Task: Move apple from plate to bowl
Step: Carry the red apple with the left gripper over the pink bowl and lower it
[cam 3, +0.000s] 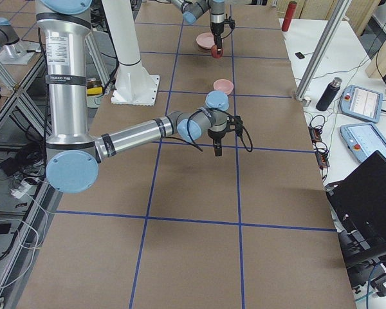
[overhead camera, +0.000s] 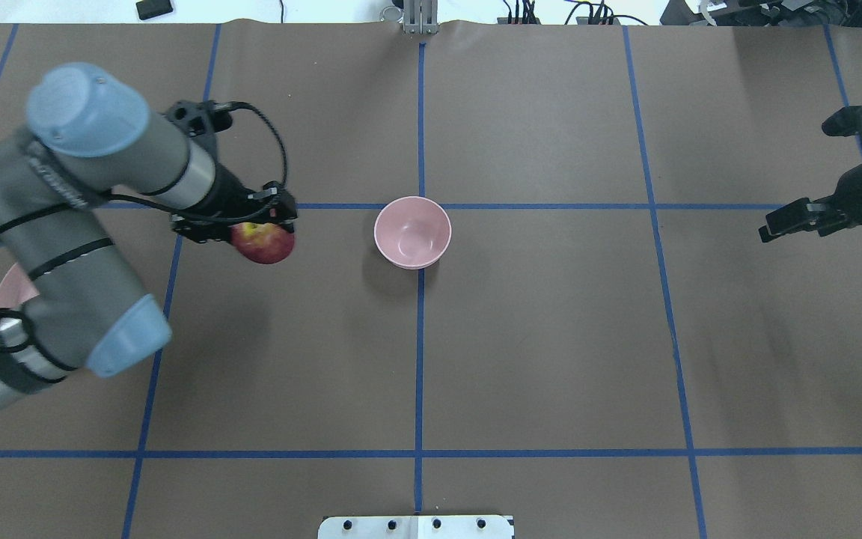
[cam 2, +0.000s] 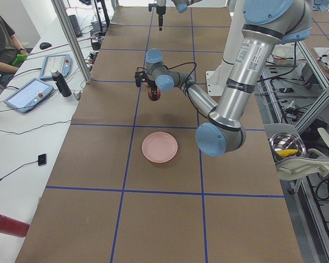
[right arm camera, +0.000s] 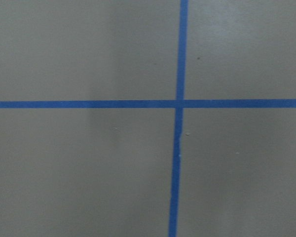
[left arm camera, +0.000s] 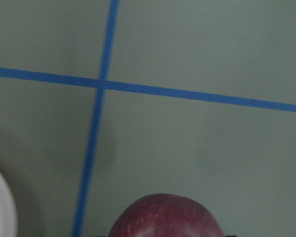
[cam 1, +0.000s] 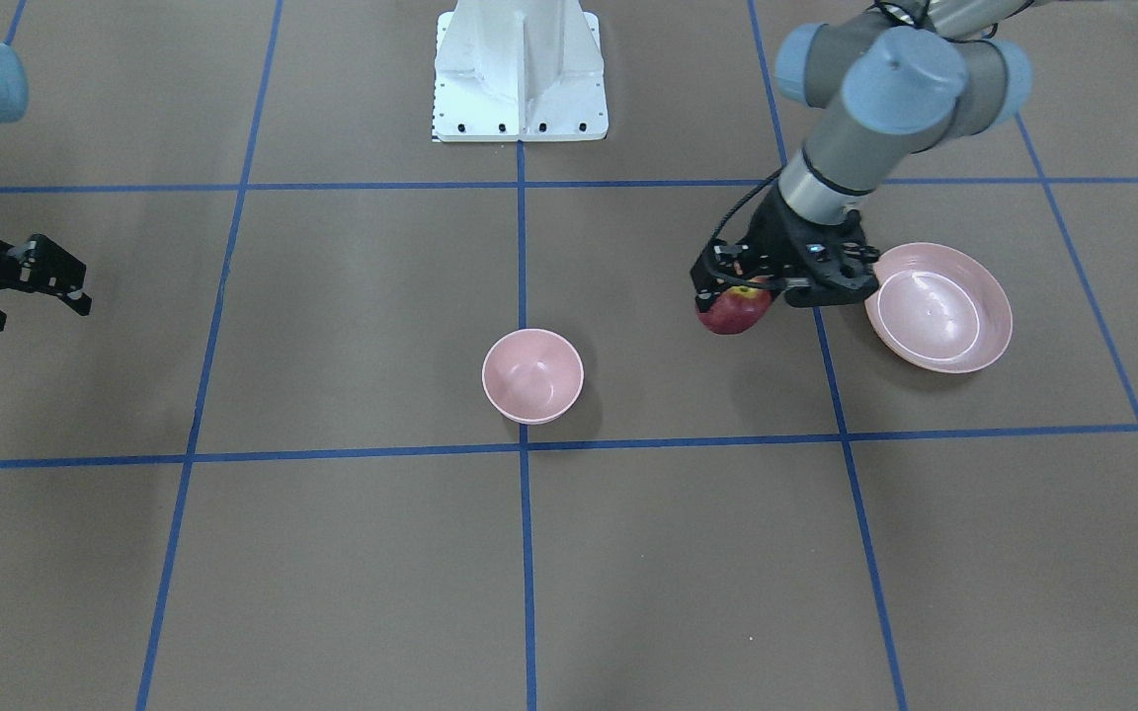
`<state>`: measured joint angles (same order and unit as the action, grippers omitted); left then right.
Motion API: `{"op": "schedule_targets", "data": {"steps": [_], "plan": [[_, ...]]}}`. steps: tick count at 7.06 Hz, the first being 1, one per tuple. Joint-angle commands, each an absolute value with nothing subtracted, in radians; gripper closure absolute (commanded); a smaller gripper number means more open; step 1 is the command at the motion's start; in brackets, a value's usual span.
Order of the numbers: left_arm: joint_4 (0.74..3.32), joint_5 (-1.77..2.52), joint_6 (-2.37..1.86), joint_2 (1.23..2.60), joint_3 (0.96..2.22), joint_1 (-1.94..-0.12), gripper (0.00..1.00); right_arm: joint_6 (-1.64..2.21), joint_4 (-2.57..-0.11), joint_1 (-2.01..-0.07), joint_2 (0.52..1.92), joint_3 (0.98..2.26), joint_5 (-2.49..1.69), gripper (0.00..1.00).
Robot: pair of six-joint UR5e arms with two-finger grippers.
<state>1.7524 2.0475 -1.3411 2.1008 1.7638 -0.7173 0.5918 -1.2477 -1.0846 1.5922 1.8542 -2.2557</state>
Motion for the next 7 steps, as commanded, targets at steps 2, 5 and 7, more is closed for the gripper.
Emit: {"op": "schedule_targets", "data": {"steps": [2, 5, 7], "plan": [[1.729, 1.907, -1.498, 2.539, 1.315, -0.651, 1.00, 0.477, -1.246, -1.141, 1.647, 1.832, -2.264, 0.00], [1.729, 1.849, -1.500, 2.525, 1.301, -0.575, 1.00, 0.492, -1.246, -1.138, 1.641, 1.818, -2.260, 0.00], [1.781, 1.845, -1.500, 2.508, 1.292, -0.563, 1.00, 0.494, -1.246, -1.138, 1.644, 1.815, -2.260, 0.00]]}}
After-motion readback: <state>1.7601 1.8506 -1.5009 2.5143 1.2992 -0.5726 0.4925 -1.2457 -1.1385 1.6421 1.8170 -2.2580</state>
